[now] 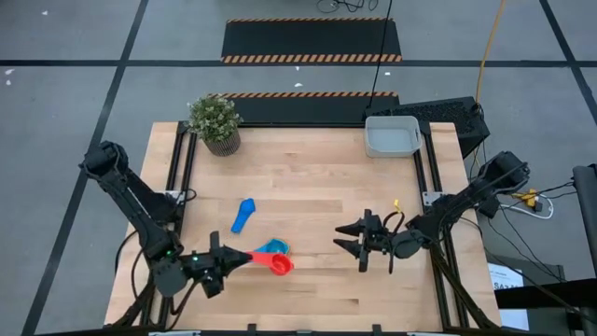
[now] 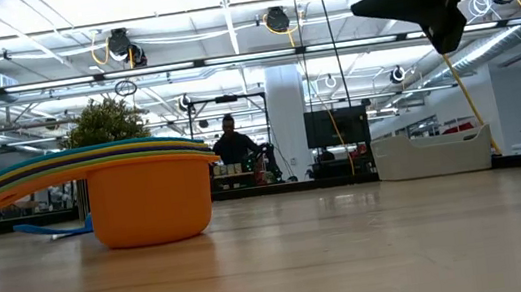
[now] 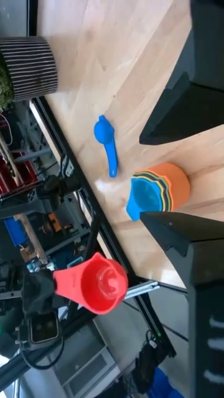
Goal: Nest measuring cups in basket
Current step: Stack the red measuring cup on the light blue measuring cup
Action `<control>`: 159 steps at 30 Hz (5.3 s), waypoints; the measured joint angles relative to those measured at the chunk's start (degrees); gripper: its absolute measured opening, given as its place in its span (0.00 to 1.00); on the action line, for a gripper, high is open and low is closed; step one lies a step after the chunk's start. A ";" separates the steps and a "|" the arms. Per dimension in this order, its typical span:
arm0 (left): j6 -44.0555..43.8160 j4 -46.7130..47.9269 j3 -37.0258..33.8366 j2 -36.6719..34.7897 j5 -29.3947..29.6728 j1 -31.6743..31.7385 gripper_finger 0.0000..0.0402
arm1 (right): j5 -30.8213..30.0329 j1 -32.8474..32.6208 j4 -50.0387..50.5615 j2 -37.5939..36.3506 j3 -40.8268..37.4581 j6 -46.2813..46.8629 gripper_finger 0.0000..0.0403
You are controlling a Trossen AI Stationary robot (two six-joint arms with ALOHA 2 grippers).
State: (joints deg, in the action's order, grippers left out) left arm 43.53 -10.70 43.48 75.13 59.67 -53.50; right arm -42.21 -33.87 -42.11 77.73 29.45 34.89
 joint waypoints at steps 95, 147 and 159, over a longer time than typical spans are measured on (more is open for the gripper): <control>-38.37 27.08 -0.87 8.87 9.35 -1.33 0.03 | -8.64 -3.76 -18.47 6.62 0.04 -7.54 0.45; -37.79 27.05 -1.92 8.87 4.85 -0.44 0.02 | -8.64 -3.74 -18.45 6.62 0.04 -8.61 0.45; -39.17 26.82 -1.92 8.87 8.93 -0.50 0.03 | -8.66 -3.62 -18.45 6.62 0.04 -9.06 0.45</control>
State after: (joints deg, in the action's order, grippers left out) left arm 4.36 16.12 41.56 84.01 68.60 -53.99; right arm -50.87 -37.49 -60.55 84.36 29.50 25.83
